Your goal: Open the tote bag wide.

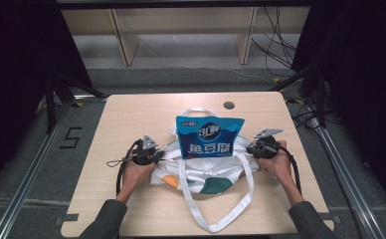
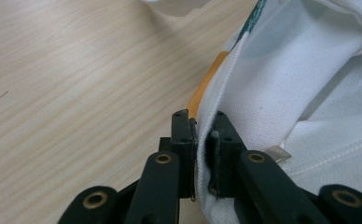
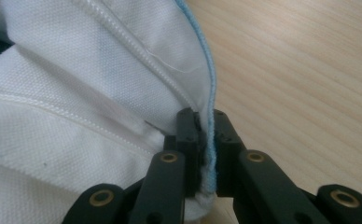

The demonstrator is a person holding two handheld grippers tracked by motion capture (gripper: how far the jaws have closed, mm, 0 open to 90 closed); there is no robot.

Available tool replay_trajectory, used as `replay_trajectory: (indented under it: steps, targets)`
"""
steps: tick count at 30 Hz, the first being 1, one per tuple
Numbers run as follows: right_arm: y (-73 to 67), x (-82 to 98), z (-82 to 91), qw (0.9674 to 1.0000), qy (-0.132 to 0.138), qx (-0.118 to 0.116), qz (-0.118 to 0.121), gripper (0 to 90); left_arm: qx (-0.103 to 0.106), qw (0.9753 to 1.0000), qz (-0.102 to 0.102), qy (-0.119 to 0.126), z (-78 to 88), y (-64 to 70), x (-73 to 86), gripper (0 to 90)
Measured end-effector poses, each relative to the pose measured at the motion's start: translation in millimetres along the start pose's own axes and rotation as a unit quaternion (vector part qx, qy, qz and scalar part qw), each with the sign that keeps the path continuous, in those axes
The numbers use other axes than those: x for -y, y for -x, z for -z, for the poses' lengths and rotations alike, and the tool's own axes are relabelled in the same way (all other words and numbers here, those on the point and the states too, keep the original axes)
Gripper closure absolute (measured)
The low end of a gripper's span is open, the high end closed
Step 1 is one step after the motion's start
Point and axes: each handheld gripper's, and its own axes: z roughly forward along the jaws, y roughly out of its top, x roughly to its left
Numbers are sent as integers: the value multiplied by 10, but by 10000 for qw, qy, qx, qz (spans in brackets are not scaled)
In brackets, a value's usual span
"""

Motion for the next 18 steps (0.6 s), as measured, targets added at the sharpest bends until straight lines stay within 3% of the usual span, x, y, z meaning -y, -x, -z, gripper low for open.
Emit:
replay_trajectory:
  steps: [1,2,4,5,6,7,8,9,11,12,14,15,16,18]
  targets:
    - [19,3,19,9999,-77,-36,82,843,37,9999,102,34,9,-10,5,808]
    - [11,18,3,9999,111,-35,-106,834,38,9999,144,54,22,-26,5,786]
    - [48,16,38,10000,5,10,-42,791,74,9995,247,185,65,-61,-1,729]
    - [37,21,23,9996,253,77,-120,767,65,9995,254,182,101,-74,-12,689]
    - [41,-3,87,9998,72,74,-192,731,67,9996,224,148,135,-92,-22,644]
    - [34,-15,128,9994,94,54,-315,685,55,9989,380,251,176,-83,-39,588]
    - [42,-33,179,9992,194,110,-343,644,40,9989,410,224,239,-95,-59,517]
    - [56,-57,250,9987,369,62,-344,627,-25,9974,620,365,303,-72,-84,451]
    - [31,-101,455,9974,640,12,-321,596,9,9973,565,471,437,-56,-135,405]
    - [-1,-124,537,9965,744,-102,-377,586,22,9969,601,512,498,-37,-162,385]
    - [-62,-155,699,9948,951,-250,-248,579,85,9951,703,694,604,22,-221,375]
    - [-109,-167,765,9937,1057,-318,-192,575,193,9952,628,722,655,44,-245,377]
    - [-158,-177,823,9927,1109,-463,-109,570,348,9936,719,797,683,97,-266,385]
    - [-278,-190,890,9909,1136,-720,2,559,550,9928,648,850,717,182,-293,391]
